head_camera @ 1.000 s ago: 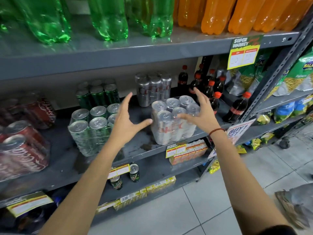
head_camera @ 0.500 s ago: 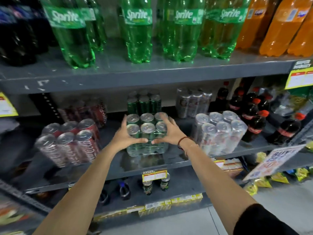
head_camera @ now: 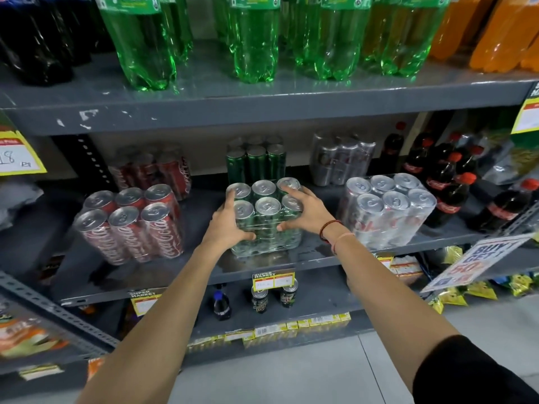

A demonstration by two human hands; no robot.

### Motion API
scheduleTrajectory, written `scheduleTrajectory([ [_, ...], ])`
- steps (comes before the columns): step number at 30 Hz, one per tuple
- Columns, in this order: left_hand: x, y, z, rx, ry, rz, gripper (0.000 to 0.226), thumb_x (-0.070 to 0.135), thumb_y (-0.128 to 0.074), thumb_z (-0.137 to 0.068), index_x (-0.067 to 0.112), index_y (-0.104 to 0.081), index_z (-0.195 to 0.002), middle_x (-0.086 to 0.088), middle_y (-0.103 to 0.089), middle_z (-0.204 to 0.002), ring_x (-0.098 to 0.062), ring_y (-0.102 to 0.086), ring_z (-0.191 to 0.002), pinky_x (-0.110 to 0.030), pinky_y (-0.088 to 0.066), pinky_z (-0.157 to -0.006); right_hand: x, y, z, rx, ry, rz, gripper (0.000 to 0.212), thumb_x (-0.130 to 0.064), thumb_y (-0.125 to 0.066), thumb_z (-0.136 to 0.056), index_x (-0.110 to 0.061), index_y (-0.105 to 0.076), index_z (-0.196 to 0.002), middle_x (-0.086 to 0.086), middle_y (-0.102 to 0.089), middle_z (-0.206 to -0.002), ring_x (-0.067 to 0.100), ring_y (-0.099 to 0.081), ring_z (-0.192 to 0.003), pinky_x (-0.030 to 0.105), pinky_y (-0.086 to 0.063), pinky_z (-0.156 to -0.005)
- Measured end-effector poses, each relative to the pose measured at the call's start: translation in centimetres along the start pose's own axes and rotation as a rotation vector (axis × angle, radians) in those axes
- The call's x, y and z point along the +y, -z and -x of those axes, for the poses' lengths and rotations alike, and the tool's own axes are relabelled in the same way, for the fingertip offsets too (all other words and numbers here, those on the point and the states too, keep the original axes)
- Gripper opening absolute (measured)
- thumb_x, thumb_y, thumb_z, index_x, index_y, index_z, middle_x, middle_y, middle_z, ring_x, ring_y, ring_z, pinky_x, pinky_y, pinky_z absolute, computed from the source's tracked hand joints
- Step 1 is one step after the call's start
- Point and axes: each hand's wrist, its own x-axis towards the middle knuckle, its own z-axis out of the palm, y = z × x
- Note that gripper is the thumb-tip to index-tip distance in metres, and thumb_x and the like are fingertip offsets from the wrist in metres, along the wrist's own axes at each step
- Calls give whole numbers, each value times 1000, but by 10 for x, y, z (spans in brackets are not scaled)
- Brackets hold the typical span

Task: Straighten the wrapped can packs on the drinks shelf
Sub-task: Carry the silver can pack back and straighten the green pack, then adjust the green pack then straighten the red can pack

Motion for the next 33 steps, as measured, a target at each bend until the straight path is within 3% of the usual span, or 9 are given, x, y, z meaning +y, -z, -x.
scheduleTrajectory([
  [9, 1, -10, 22, 28, -14, -11, 125, 30, -87, -60, 30, 0, -150, -17, -44, -142, -35, -36, -133, -48, -36, -104, 7, 3, 27, 3, 6, -27, 104, -32, -90, -55, -35, -34, -143, 13, -21, -156, 23, -8, -148, 36, -18, -117],
  [24, 2, -9, 31, 28, -35, -14, 120, 28, -86, -63, 31, -3, -150, -16, -46, -141, -34, -35, -133, -46, -34, -103, 8, 0, 38, 25, -5, -28, 103, -35, -88, -56, -37, -33, -143, 11, -20, -158, 21, -9, -148, 39, -20, -117],
  [29, -18, -18, 42, 97, -126, 192, 111, 28, -84, -66, 38, -10, -148, -5, -45, -145, -27, -40, -134, -45, -36, -106, 5, -3, 46, 29, -1, -78, 101, -36, -87, -59, -39, -31, -143, 12, -14, -158, 21, -5, -148, 39, -19, -117],
  [33, -37, -7, 53, 160, -139, 350, 101, 30, -80, -72, 30, -15, -149, -4, -35, -152, -20, -35, -138, -46, -34, -111, -14, -13, 53, 223, 10, -128, 95, -44, -85, -59, -34, -36, -140, 10, -13, -157, 23, -17, -146, 39, -27, -116],
])
